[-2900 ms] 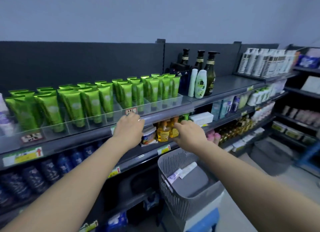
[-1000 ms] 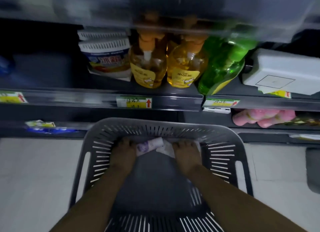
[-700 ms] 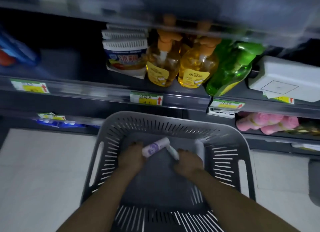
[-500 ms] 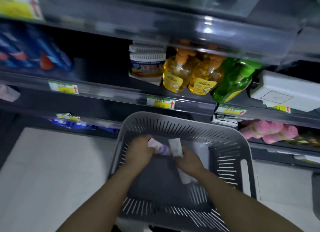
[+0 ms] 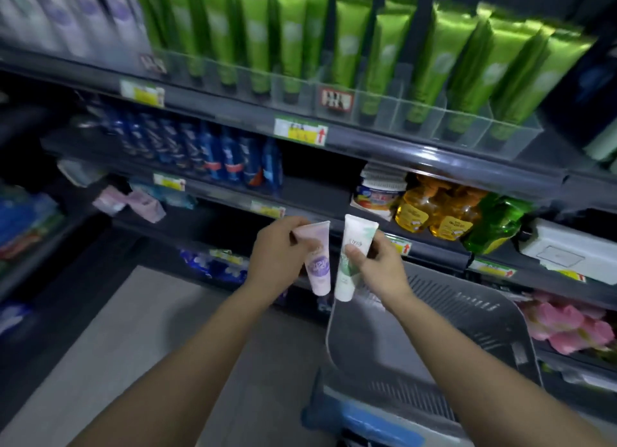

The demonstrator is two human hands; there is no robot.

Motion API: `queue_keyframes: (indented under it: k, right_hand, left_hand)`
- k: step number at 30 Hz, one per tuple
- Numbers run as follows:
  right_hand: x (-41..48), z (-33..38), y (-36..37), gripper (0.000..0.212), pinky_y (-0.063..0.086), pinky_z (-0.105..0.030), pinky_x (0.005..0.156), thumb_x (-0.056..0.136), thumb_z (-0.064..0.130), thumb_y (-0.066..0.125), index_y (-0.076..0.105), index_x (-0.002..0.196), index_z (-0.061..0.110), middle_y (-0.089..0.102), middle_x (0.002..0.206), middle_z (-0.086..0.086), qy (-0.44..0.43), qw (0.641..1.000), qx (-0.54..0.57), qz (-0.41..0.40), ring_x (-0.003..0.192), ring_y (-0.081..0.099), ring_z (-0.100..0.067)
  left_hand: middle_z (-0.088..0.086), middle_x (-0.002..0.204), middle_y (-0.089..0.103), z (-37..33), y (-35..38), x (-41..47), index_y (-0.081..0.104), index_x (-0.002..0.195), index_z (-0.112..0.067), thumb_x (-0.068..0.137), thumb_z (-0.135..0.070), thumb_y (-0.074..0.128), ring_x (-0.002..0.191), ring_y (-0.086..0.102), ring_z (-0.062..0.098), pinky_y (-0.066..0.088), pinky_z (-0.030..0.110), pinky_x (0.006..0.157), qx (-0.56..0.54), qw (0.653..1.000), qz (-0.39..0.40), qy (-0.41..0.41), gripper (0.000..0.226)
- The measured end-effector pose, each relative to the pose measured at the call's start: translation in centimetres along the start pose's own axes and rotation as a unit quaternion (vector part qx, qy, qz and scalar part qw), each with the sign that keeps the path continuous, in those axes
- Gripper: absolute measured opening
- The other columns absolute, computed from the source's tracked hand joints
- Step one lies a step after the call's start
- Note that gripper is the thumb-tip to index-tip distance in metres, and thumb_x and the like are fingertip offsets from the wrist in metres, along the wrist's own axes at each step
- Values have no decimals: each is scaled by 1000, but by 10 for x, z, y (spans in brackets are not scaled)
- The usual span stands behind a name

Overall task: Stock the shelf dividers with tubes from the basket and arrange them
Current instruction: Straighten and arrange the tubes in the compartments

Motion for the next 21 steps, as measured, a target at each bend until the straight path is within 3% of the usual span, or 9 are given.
queue_keyframes:
  k: [3,8,11,15,19,21]
  right_hand:
    - [-9,50,31,30,51,-26,77,83,10,71,54,104,23,66,94,6,-58,998,2,6,86,63,-9]
    - [-27,119,85,22,52,-32,78,85,13,69,59,100,27,69,95,2,-137,990,22,23,86,63,-13]
    - [-35,151,114,16,51,-31,74,85,14,69,62,98,21,69,94,-1,-150,988,19,27,85,62,-16]
    - [-39,191,148,15,51,-40,71,82,14,72,61,91,9,65,87,-14,-176,983,2,45,75,57,-19]
    - [-35,229,179,20,46,-35,63,81,15,73,54,86,21,59,77,-8,-216,975,2,50,68,51,-16]
    - [-29,246,193,21,45,-35,60,81,17,73,54,84,22,59,77,-13,-237,970,-2,47,66,51,-17]
  left_hand:
    - [-9,80,64,-13,-58,-3,64,88,-18,79,-10,70,71,57,7,46,22,64,1,999,-29,18,14]
    - [-11,67,58,-25,-141,-9,61,81,-17,78,-8,71,54,50,-4,36,10,50,14,997,-60,45,14]
    - [-6,65,59,-30,-188,-15,63,82,-13,77,-4,70,53,49,-2,40,17,54,0,994,-88,63,12]
    - [0,71,64,-32,-240,-16,62,83,-15,80,-4,69,61,56,9,47,24,58,2,991,-116,65,13]
    - [-9,64,60,-36,-283,-4,64,89,-12,80,-2,69,51,53,-4,47,18,54,-7,987,-144,68,14]
    - [-14,57,57,-35,-302,6,65,88,-12,80,-2,70,48,50,-6,47,20,56,-12,985,-157,71,14]
Point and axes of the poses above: each hand's wrist, its own x-axis towards the middle knuckle, its own y-axis out of the palm, z = x × y, the point moved 6 cm from there along x, towards the middle knuckle
